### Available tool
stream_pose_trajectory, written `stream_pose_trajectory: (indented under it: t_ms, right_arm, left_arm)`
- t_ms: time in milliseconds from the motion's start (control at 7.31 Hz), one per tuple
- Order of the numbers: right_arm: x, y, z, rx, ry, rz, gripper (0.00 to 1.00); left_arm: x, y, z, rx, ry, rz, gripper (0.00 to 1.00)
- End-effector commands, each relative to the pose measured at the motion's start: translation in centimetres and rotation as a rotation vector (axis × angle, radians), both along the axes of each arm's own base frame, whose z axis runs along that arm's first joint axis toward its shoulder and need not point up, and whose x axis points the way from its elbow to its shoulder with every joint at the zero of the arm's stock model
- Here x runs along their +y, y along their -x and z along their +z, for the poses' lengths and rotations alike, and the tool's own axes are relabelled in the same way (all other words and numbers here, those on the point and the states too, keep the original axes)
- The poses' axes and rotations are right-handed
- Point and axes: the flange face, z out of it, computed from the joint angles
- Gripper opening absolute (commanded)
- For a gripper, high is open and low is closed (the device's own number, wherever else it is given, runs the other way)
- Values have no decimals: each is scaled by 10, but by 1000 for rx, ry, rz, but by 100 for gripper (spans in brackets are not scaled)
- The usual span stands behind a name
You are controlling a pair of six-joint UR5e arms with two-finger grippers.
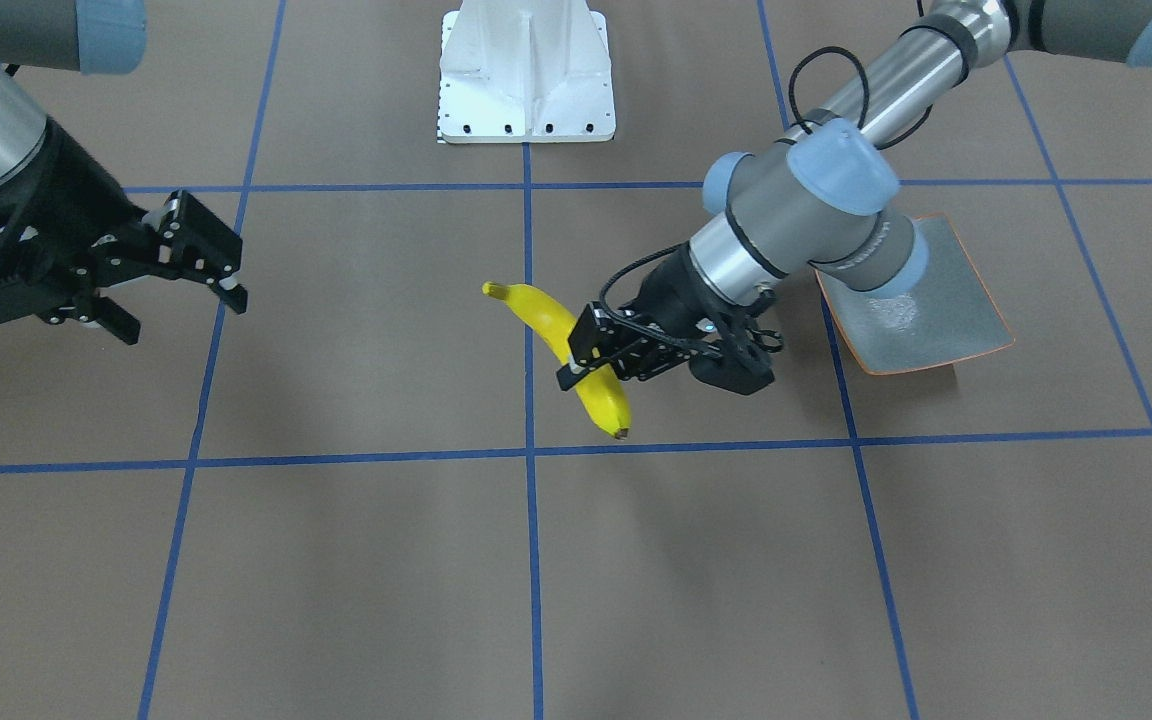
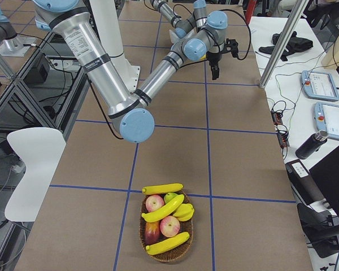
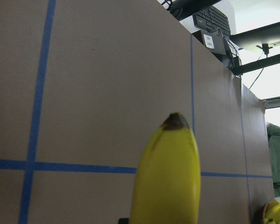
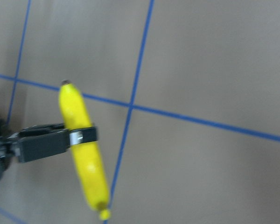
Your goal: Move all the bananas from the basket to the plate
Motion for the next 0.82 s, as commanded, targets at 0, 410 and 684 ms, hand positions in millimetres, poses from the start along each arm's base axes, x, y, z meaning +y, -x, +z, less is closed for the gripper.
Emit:
stream_pose_trajectory:
  t_ms: [0,410,684]
  right_arm:
    - [-4,-12,67,157,-34,-4,99]
    - [-11,-20,121,279,-19,-71,99]
    - [-13,-20,132,286,10,-76,99]
  left_arm:
    - [-3,89,39,-135,-40,67,0]
    - [18,132,118,-247,-83,103,0]
    - [41,148,180,-324,-134,148,0]
